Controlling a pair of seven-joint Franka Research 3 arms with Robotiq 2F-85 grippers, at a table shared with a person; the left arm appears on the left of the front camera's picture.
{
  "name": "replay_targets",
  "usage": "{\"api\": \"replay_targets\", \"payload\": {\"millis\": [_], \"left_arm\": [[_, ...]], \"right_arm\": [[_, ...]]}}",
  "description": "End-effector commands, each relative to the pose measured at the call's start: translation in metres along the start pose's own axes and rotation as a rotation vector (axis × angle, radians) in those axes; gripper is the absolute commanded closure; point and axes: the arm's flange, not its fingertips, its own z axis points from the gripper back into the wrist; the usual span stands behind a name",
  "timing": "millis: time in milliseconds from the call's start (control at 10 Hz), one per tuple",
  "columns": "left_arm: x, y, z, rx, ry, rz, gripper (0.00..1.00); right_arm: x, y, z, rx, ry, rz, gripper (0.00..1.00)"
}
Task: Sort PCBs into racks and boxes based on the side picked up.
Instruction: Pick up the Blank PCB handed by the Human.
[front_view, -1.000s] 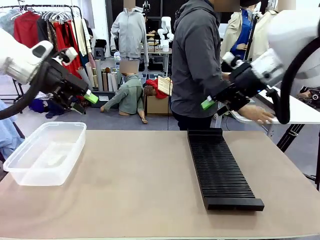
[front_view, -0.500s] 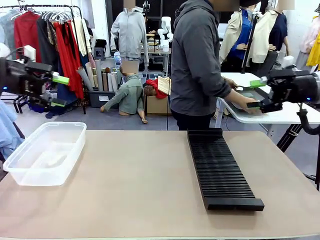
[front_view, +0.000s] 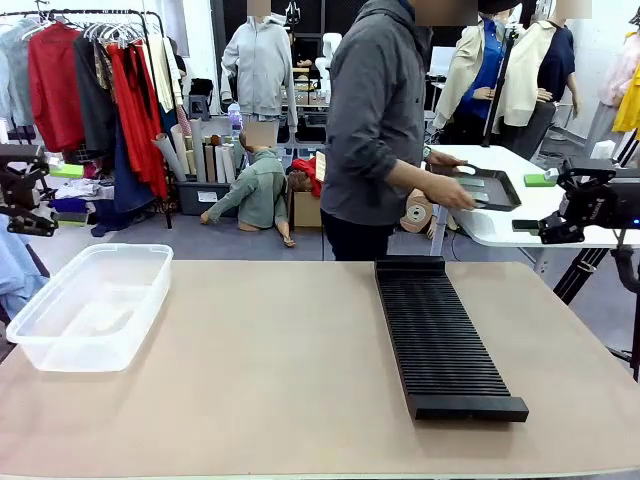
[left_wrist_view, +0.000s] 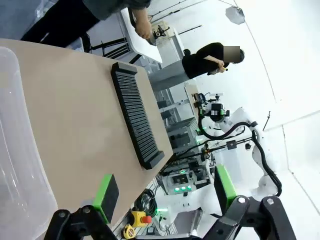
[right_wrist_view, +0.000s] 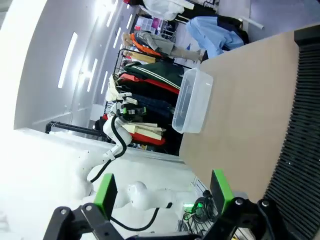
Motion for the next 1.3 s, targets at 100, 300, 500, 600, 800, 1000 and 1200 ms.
{"api": "replay_targets", "payload": {"millis": [100,300,500,600,800,1000,1200], "left_arm": [[0.0000,0.0000,0.0000,0.000,0.000,0.000,0.00],[0.0000,0.0000,0.0000,0.000,0.000,0.000,0.00],[0.0000,0.0000,0.0000,0.000,0.000,0.000,0.00],[0.0000,0.0000,0.0000,0.000,0.000,0.000,0.00],[0.0000,0.0000,0.0000,0.000,0.000,0.000,0.00],[0.0000,0.0000,0.0000,0.000,0.000,0.000,0.00],[0.0000,0.0000,0.0000,0.000,0.000,0.000,0.00]], "right_arm": [[0.0007,0.0023,0.0022,-0.016,0.014,-0.002,0.00],[0.0007,0.0023,0.0022,-0.016,0.014,-0.002,0.00],[0.0007,0.0023,0.0022,-0.016,0.014,-0.002,0.00],[0.0007,0.0023,0.0022,-0.016,0.014,-0.002,0.00],[0.0007,0.0023,0.0022,-0.016,0.014,-0.002,0.00],[0.0007,0.0023,0.0022,-0.016,0.014,-0.002,0.00],[0.0007,0.0023,0.0022,-0.016,0.014,-0.002,0.00]]}}
